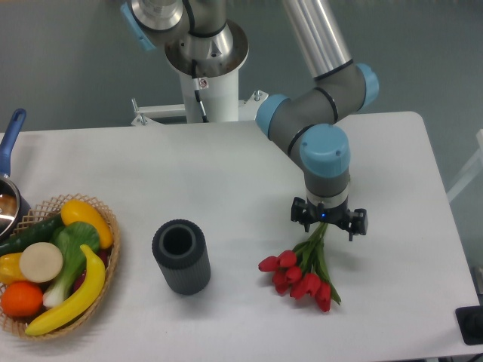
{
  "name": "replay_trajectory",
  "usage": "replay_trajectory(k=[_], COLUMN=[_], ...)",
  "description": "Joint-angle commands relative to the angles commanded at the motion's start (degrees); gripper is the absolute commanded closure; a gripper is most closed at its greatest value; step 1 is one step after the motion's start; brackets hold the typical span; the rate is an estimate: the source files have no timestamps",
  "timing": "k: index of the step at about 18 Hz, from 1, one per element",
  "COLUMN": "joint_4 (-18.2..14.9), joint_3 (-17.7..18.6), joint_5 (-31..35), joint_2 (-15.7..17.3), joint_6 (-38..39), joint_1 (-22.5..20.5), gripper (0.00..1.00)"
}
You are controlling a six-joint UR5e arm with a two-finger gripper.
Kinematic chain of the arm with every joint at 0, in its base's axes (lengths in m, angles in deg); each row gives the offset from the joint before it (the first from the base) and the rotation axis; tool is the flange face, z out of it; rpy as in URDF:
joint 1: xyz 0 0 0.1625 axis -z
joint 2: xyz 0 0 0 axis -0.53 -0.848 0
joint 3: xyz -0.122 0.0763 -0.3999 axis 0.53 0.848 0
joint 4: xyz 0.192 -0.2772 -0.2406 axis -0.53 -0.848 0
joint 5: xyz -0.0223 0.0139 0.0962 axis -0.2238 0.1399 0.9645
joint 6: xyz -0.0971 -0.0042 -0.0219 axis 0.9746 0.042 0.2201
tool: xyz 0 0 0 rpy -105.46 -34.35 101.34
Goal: Pick up the flowers from the table
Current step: 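Lower the open gripper onto the tulip stems and close it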
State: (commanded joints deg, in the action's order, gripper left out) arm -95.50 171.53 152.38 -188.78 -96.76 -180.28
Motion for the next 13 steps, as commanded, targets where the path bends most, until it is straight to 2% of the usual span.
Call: replay_trajectory(k=[3, 10, 13], joint_4=[-0.1, 0.1, -0.1], joint_3=[-0.1, -3.2, -3.1], joint_5=[0.0, -0.1, -0.4], joint_2=[-0.1, -3.8, -4.0], joint_6=[-0.1, -0.6, -1.1], joint_1=[0.2, 1.0, 1.5], gripper=[0.00, 0.00, 0.00])
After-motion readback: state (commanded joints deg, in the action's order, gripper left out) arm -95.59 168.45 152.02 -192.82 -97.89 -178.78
